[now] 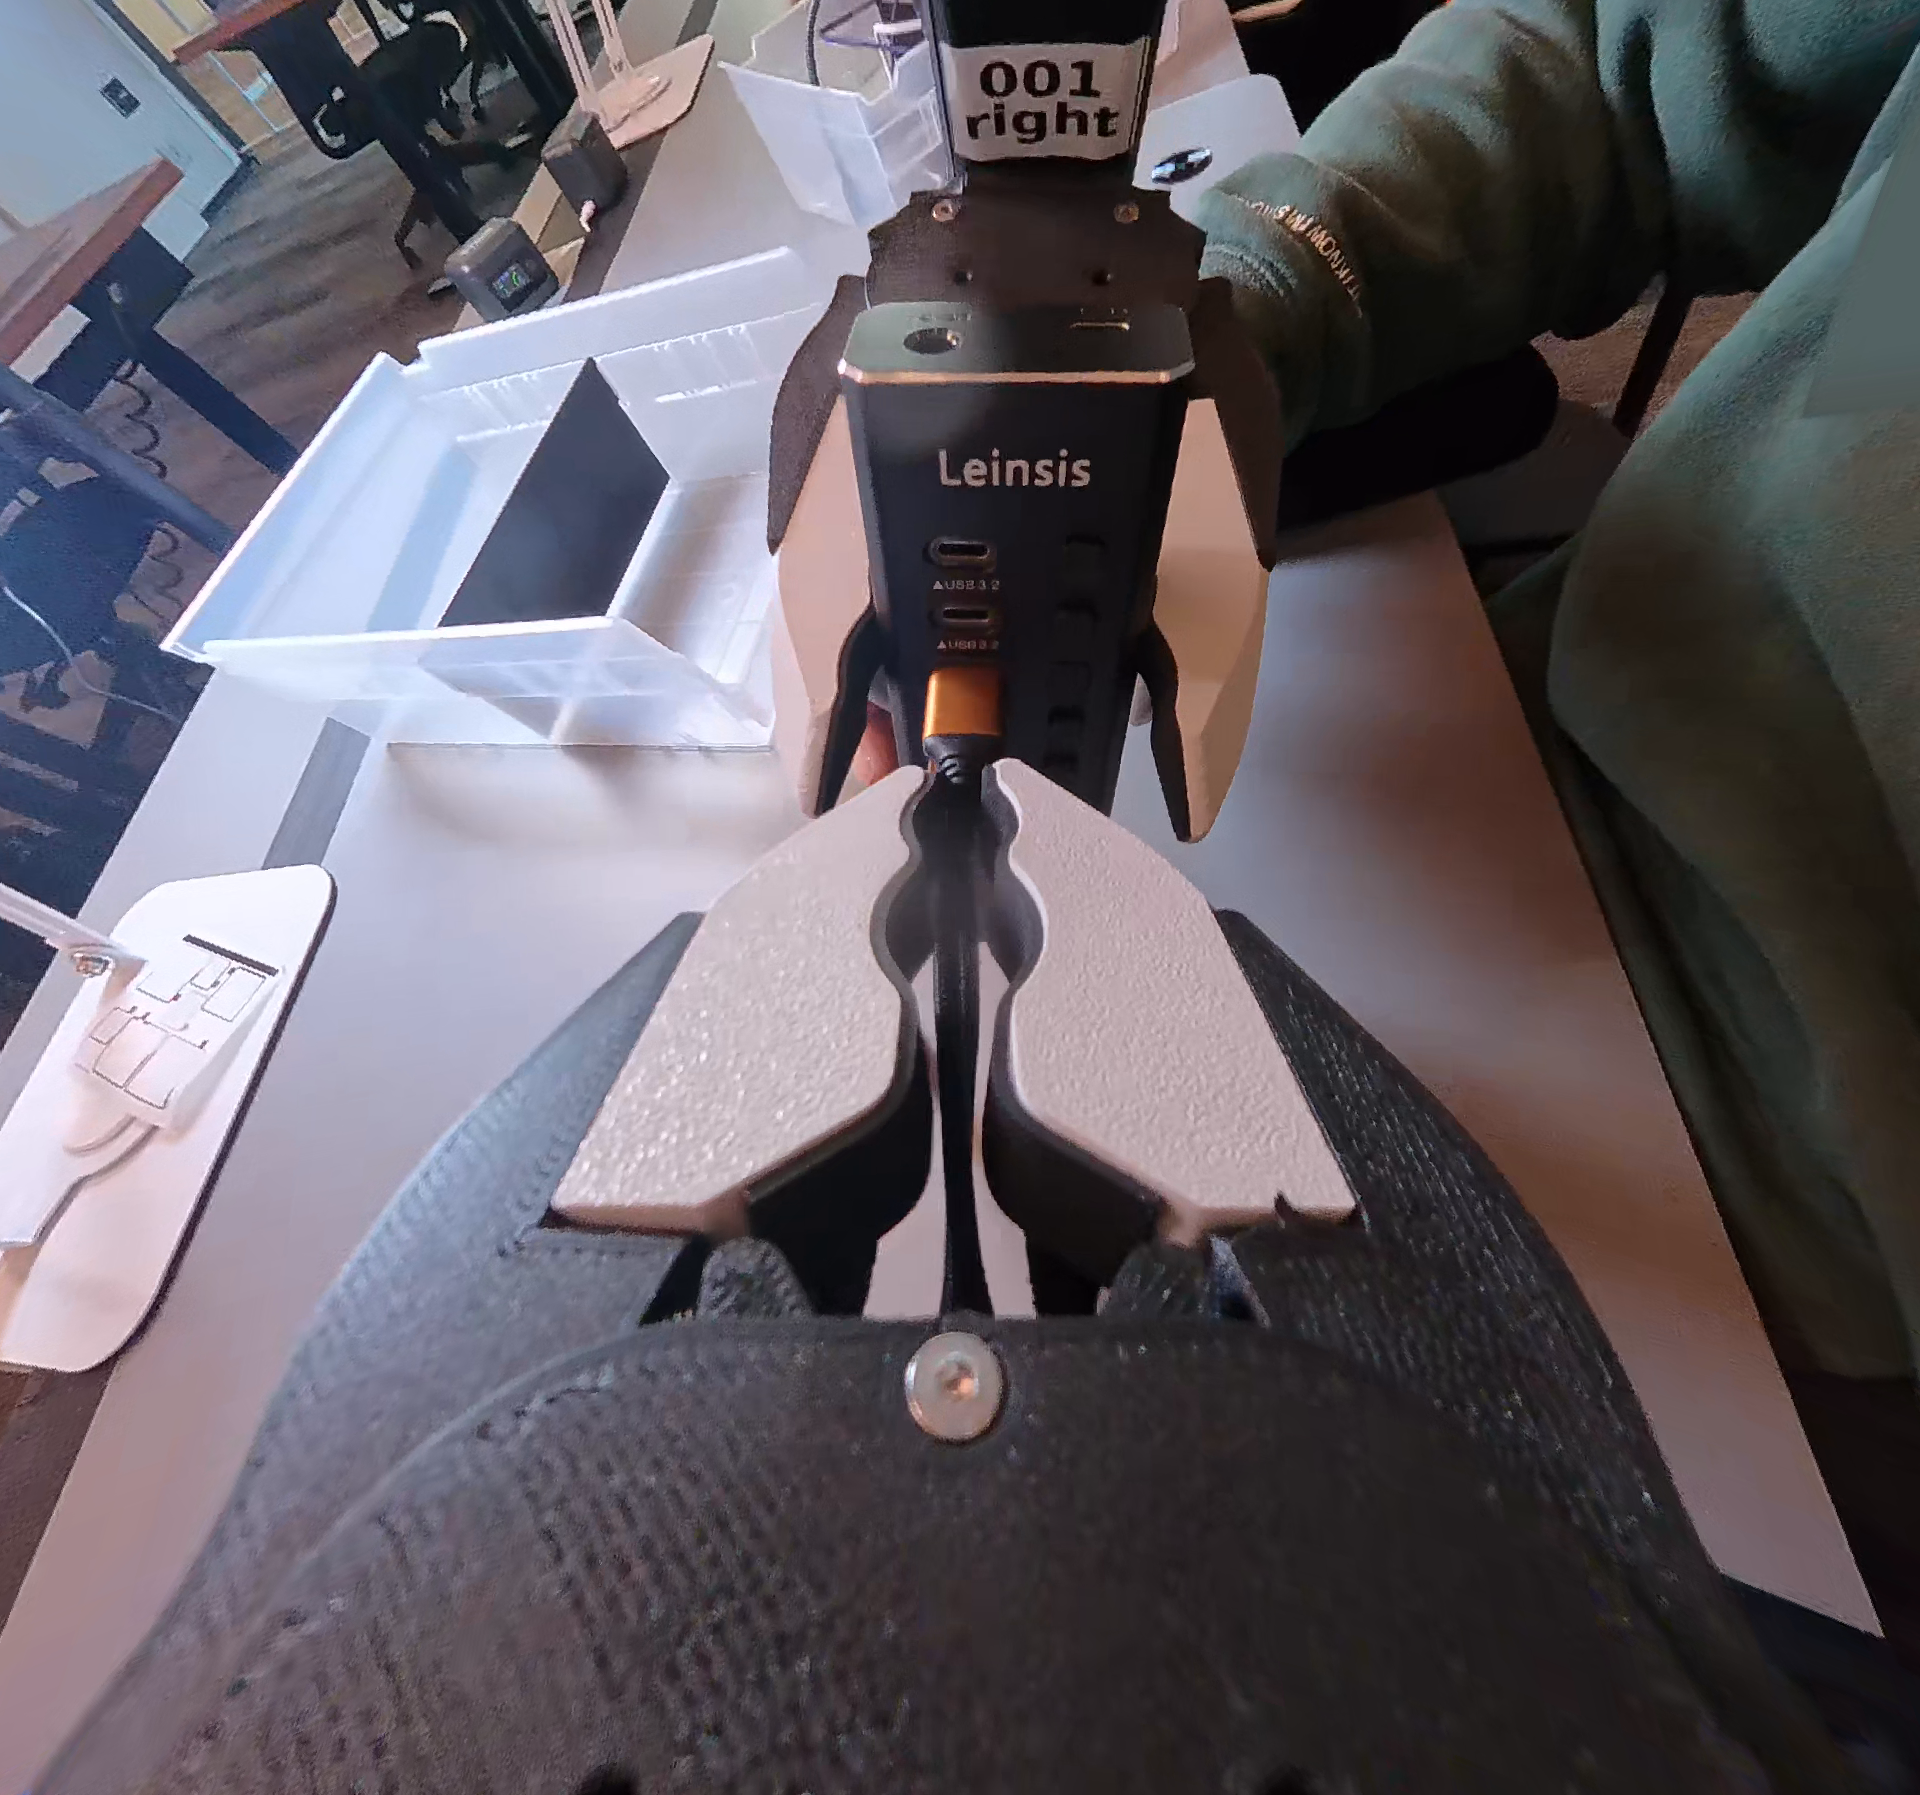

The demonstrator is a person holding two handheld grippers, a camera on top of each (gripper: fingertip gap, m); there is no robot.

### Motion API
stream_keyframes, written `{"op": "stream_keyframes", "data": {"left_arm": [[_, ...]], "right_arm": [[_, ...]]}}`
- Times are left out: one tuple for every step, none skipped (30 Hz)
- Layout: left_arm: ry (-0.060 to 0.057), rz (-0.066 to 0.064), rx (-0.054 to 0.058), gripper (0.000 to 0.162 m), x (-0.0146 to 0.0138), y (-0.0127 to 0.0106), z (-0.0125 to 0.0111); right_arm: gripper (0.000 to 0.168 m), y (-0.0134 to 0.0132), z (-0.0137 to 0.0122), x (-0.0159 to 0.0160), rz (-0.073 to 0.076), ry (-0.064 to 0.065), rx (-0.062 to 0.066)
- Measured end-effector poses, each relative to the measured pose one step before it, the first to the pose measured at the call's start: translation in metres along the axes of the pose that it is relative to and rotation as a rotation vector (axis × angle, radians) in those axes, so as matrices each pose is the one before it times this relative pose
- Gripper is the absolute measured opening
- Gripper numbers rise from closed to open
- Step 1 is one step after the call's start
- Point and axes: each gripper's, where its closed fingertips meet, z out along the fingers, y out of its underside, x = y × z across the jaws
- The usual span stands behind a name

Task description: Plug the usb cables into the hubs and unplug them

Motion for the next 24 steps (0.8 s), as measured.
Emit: {"op": "stream_keyframes", "data": {"left_arm": [[0.0037,-0.0044,0.0096,0.007,0.00067,-0.00163,-0.00118],[0.005,-0.0035,0.01,0.007,0.00049,-0.00161,-0.00111],[0.0009,-0.0062,0.0168,0.007,0.0002,-0.00234,-0.00103],[0.0043,-0.0061,0.0115,0.007,0.00068,-0.00188,-0.00079],[0.0021,-0.0016,0.0092,0.007,0.00072,-0.00181,-0.0007],[0.0051,-0.0017,0.0052,0.007,0.00111,-0.0013,-0.00073],[0.0032,-0.0047,0.0049,0.007,0.00063,-0.00122,-0.00055],[0.0017,-0.0021,0.0031,0.007,0.00063,-0.00093,-0.0003],[-0.0009,0.001,0.0054,0.007,0.00063,-0.0013,-0.00036],[0.0013,-0.0051,0.0053,0.007,0.00085,-0.00142,-0.0005],[0.0037,-0.0034,0.0034,0.007,0.00103,-0.00117,-0.00063],[-0.0005,0.0021,0.0074,0.007,0.00077,-0.00168,-0.00057],[-0.002,-0.001,0.003,0.007,0.00069,-0.00109,-0.00035],[-0.0039,0.0006,0.005,0.007,0.00044,-0.00113,-0.00026],[-0.0002,-0.0043,0.0084,0.006,0.00049,-0.00142,-0.00037],[0.004,-0.0042,0.0035,0.006,0.00108,-0.00073,-0.0001],[-0.0032,0.001,0.0039,0.006,0.00035,-0.00086,0.00003],[0.0047,0.001,-0.0021,0.006,0.00146,-0.00007,0.00005],[-0.0017,0.001,0.0066,0.006,0.001,-0.00078,0.00017],[0.003,-0.0041,0.0035,0.006,0.00136,-0.00008,0.0002],[0.0024,-0.0051,0.0057,0.006,0.00078,0.00011,-0.00014],[-0.0025,-0.0093,0.0139,0.005,-0.00021,-0.00032,-0.00078],[0.0188,-0.0178,-0.0011,0.005,0.00209,0.00263,0.00106],[0.0102,-0.0066,-0.0011,0.005,0.00094,0.00354,0.00131]], "right_arm": [[0.071,-0.00213,-0.0004,-0.00093,-0.0037,-0.0048,0.0039],[0.071,-0.00228,-0.00045,-0.00092,-0.0015,-0.0032,0.007],[0.071,-0.00284,-0.00063,-0.00018,-0.0014,0.0037,0.0124],[0.071,-0.00235,-0.0006,-0.00058,-0.0019,0.0012,0.0078],[0.071,-0.00204,-0.00053,-0.00065,-0.0043,0.0018,0.0061],[0.071,-0.00155,-0.00049,-0.001,-0.005,-0.0016,0.001],[0.071,-0.00103,-0.00043,-0.00062,-0.0051,0.0005,0.0003],[0.071,-0.00081,-0.00039,-0.00064,-0.0031,-0.0007,0.0],[0.071,-0.00099,-0.00056,-0.00088,-0.0002,-0.003,0.0015],[0.071,-0.00141,-0.00054,-0.00075,-0.003,-0.0009,0.0023],[0.071,-0.00147,-0.00049,-0.00087,-0.0053,0.0011,0.0012],[0.071,-0.00162,-0.00051,-0.00046,-0.0086,0.0048,0.0016],[0.071,-0.00104,-0.00046,-0.00032,-0.0096,0.0031,-0.0026],[0.071,-0.00098,-0.00064,-0.00031,-0.0052,0.0017,-0.0008],[0.071,-0.0013,-0.00062,-0.00042,-0.0005,-0.0001,0.0023],[0.071,-0.00102,-0.00068,-0.00078,-0.0005,-0.0023,-0.0002],[0.071,-0.00086,-0.00079,-0.00031,-0.002,0.004,0.0008],[0.071,-0.00033,-0.00055,-0.00132,-0.0001,-0.0026,-0.003],[0.071,-0.00084,-0.00086,-0.00104,0.0025,0.001,0.0025],[0.071,-0.00056,-0.00082,-0.0011,-0.0002,0.0034,0.0011],[0.072,0.00012,-0.00094,-0.00074,0.0001,0.0059,-0.0007],[0.072,0.0003,-0.00189,0.00031,0.0024,0.0107,0.0033],[0.072,0.00186,-0.00076,-0.00212,0.0045,-0.0061,-0.0096],[0.072,0.00268,0.00013,-0.00185,-0.0047,0.0035,-0.0115]]}}
